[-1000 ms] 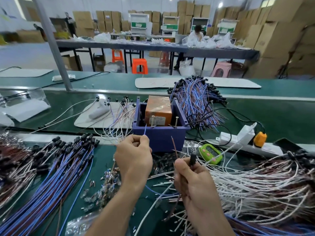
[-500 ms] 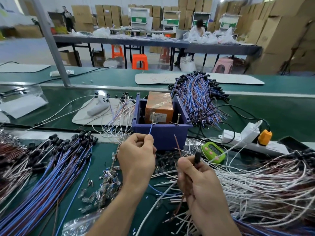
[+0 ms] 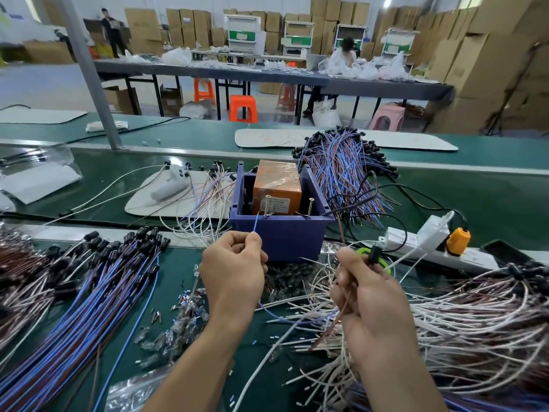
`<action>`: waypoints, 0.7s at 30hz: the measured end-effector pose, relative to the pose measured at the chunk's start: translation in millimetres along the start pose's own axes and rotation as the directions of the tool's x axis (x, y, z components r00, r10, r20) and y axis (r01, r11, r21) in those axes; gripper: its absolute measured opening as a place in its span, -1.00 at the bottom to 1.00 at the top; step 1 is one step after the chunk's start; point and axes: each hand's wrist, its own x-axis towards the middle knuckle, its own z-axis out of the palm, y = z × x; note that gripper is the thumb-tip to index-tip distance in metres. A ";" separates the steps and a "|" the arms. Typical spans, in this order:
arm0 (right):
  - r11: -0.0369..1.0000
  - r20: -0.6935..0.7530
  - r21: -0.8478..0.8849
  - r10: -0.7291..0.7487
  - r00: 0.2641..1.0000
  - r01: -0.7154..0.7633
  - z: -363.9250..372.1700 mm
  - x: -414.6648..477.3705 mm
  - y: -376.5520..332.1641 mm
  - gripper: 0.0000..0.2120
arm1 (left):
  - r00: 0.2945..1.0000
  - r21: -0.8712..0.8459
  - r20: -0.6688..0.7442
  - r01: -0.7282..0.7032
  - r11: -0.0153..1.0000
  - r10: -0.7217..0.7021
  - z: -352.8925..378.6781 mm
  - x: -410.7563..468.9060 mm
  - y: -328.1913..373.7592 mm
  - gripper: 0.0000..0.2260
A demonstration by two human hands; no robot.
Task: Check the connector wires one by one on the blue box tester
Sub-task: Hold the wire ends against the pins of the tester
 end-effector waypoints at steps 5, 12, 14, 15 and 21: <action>0.994 -0.105 -0.107 -0.044 0.993 0.032 8.8 21.5 -5.6 -0.81 | 0.999 -0.014 0.052 -0.015 1.000 0.016 0.6 1.0 -0.5 -0.78; 0.980 -0.111 -0.176 -0.116 0.987 0.096 21.3 36.0 3.4 -0.69 | 0.997 -0.034 0.074 -0.011 0.999 0.014 -0.2 3.8 -0.9 -0.76; 0.976 -0.106 -0.187 -0.134 0.985 0.112 23.6 38.4 6.4 -0.69 | 0.996 -0.041 0.085 -0.007 0.999 0.010 -0.2 4.7 -0.5 -0.76; 0.974 -0.103 -0.194 -0.138 0.985 0.116 24.4 39.4 8.0 -0.70 | 0.996 -0.046 0.091 -0.006 0.999 0.010 0.0 4.9 -0.5 -0.76; 0.965 -0.062 -0.245 -0.116 0.991 0.098 23.3 41.5 15.6 -0.83 | 0.995 -0.065 0.098 -0.009 0.998 0.015 0.1 6.9 -1.2 -0.76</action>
